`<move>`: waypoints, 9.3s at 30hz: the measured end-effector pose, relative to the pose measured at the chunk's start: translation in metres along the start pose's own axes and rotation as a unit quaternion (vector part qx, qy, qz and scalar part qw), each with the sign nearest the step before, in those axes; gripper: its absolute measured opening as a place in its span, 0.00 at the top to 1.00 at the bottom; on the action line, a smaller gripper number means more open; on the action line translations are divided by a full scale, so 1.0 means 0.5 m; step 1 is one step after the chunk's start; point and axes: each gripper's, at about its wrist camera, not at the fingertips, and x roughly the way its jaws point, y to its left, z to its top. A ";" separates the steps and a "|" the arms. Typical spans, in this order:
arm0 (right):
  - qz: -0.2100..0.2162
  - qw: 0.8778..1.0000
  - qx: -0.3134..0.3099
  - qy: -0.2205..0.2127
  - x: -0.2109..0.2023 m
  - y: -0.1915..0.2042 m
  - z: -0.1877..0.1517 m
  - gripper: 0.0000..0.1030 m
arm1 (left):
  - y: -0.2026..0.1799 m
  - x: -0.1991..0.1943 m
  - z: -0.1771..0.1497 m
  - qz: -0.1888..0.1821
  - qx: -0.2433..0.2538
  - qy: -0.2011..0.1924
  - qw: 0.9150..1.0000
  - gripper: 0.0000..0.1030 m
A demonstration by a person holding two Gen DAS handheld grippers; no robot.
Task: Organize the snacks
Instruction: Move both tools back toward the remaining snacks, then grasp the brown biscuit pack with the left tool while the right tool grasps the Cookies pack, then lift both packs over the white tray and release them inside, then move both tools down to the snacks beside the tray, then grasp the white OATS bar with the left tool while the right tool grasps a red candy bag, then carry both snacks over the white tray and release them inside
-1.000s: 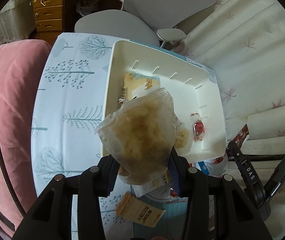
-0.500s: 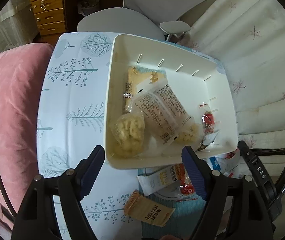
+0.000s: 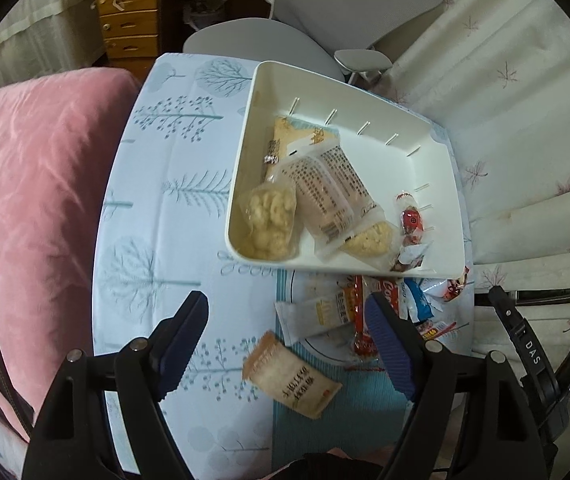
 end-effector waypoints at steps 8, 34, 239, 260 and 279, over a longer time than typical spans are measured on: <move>0.033 0.998 -0.061 0.007 -0.020 -0.041 -0.019 0.52 | 0.015 0.016 -0.081 0.021 -0.052 0.001 0.998 0.22; 0.129 0.959 -0.245 0.056 0.095 0.003 -0.112 0.38 | 0.029 0.226 -0.263 0.119 -0.217 0.021 0.969 0.22; -0.008 0.982 -0.182 -0.042 0.165 0.054 -0.338 0.45 | -0.168 0.351 -0.151 0.007 0.412 -0.040 0.910 0.55; 0.084 0.971 -0.219 0.036 0.125 0.038 -0.302 0.50 | -0.151 0.229 -0.201 0.049 0.317 -0.026 0.947 0.61; 0.205 0.925 -0.319 -0.002 -0.010 0.085 -0.114 0.50 | -0.188 0.016 -0.151 0.096 0.162 -0.062 0.980 0.60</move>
